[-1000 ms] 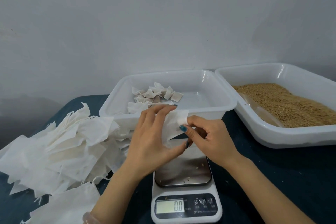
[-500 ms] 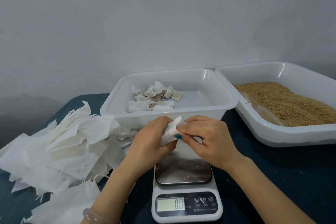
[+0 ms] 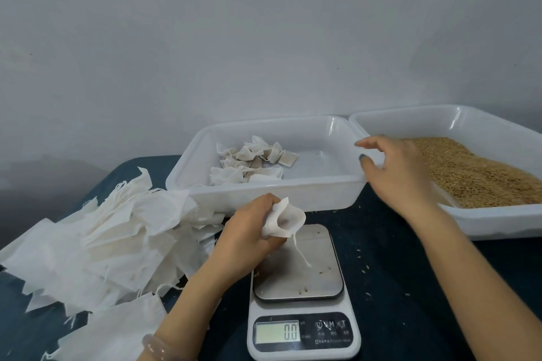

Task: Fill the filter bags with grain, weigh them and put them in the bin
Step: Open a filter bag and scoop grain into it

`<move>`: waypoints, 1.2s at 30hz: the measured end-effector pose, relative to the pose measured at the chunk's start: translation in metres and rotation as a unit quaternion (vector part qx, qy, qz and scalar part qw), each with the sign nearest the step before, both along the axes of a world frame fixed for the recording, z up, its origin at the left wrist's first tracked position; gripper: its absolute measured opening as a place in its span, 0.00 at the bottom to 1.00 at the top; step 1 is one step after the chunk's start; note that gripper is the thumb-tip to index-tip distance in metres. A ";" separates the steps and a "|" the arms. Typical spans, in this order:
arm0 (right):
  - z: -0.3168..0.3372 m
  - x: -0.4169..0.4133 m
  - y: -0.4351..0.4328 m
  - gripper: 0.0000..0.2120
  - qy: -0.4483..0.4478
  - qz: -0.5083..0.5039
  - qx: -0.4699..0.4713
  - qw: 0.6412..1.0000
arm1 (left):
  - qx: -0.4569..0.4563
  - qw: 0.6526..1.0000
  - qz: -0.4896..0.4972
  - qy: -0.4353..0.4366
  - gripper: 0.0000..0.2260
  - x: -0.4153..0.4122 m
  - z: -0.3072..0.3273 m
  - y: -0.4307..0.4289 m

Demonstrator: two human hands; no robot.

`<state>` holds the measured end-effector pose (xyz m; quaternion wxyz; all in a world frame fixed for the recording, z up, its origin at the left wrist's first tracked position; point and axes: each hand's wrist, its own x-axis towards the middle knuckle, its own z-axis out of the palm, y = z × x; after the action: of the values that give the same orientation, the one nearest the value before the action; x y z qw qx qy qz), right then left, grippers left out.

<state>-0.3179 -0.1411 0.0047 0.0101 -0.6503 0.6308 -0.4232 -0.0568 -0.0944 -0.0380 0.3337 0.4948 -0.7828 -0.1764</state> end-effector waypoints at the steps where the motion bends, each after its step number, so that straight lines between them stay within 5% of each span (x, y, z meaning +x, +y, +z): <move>1: 0.001 -0.012 -0.007 0.15 0.028 -0.029 0.047 0.998 | -0.002 1.000 0.001 0.001 0.08 0.000 -0.001 -0.001; 4: 0.002 -0.045 -0.021 0.18 0.078 -0.088 0.161 0.980 | -0.002 1.000 0.000 0.008 0.08 0.002 -0.002 -0.001; 9: 0.003 -0.075 -0.021 0.07 0.135 -0.153 0.333 0.921 | -0.005 1.000 -0.003 0.007 0.08 0.002 -0.002 -0.002; 15: -0.004 -0.084 -0.017 0.15 0.163 -0.166 0.372 0.899 | -0.006 1.000 -0.009 0.005 0.10 0.002 -0.002 -0.001; 22: 0.001 -0.084 -0.020 0.20 0.093 -0.144 0.378 0.910 | -0.006 1.000 -0.002 -0.008 0.08 0.003 -0.003 -0.001; 27: 0.003 -0.083 -0.020 0.14 0.078 -0.166 0.335 0.924 | -0.001 1.000 -0.001 -0.002 0.08 0.003 -0.002 -0.001; 29: 0.008 -0.081 -0.018 0.11 0.127 -0.217 0.325 0.912 | 0.002 1.000 0.000 0.003 0.09 0.002 -0.002 -0.001; 33: 0.008 -0.081 -0.016 0.31 0.192 -0.264 0.395 0.859 | 0.001 1.000 -0.002 0.003 0.09 0.002 -0.003 -0.002; 36: 0.002 -0.082 -0.016 0.29 0.232 -0.230 0.434 0.840 | -0.003 1.000 -0.002 0.003 0.09 0.002 -0.003 -0.002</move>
<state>-0.3996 -0.1574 0.0062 0.0473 -0.4948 0.8651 0.0665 -0.0545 -0.0968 -0.0413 0.3375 0.4919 -0.7831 -0.1759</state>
